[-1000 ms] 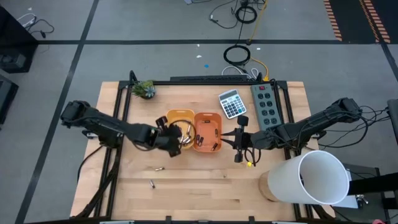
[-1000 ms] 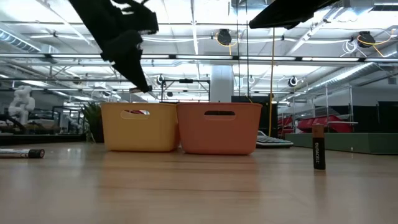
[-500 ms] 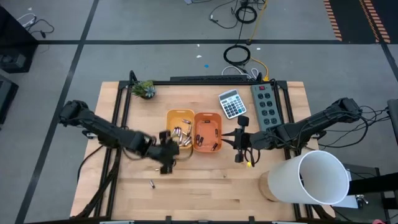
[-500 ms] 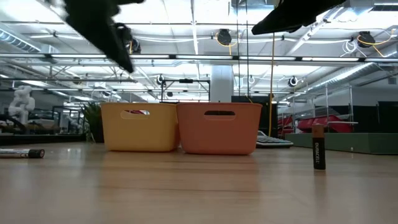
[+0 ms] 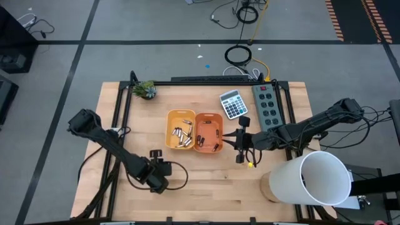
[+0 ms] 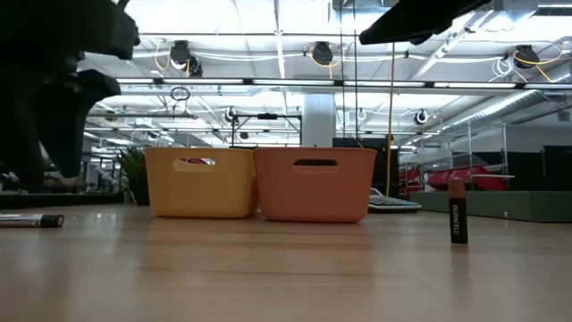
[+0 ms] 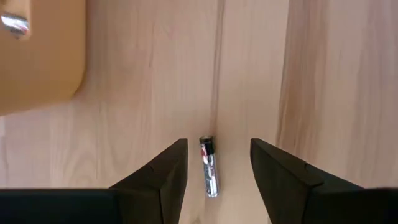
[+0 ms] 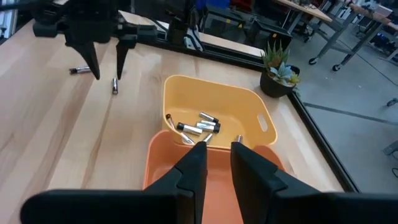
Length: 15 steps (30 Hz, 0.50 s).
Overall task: Sort batteries
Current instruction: Put the silver battery into the yellow bin
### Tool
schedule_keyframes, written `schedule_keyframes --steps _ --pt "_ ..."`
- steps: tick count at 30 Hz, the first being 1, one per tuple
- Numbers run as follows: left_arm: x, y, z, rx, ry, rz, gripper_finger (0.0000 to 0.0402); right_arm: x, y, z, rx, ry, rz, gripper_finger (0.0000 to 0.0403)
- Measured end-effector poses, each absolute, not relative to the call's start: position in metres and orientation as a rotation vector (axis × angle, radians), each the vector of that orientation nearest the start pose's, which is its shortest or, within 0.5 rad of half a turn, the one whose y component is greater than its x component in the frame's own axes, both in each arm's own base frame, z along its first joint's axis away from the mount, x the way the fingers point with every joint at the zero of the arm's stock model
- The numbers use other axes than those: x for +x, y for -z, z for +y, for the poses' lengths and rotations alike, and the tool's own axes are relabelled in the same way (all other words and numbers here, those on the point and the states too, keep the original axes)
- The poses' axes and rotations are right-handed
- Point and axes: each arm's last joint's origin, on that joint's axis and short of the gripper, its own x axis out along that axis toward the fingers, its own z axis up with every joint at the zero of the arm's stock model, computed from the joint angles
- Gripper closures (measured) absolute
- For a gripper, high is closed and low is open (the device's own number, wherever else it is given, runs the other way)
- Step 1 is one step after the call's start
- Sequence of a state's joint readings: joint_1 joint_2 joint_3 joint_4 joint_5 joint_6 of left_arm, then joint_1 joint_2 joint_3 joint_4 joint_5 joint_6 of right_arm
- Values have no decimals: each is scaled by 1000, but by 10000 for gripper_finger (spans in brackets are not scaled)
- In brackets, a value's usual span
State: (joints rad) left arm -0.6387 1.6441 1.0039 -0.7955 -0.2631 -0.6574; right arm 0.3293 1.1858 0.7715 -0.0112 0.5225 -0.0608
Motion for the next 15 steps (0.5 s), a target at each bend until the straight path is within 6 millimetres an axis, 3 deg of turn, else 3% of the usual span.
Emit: schedule_keyframes --steps 11,13,15 --pt "222 -134 -147 -3 -125 1327 223 245 -266 68 -260 174 394 339" --pt "219 -127 -144 -24 -99 1326 243 245 -266 68 -260 174 393 339" --pt "218 -125 -144 -20 -79 1329 295 245 -266 68 -260 174 394 339"
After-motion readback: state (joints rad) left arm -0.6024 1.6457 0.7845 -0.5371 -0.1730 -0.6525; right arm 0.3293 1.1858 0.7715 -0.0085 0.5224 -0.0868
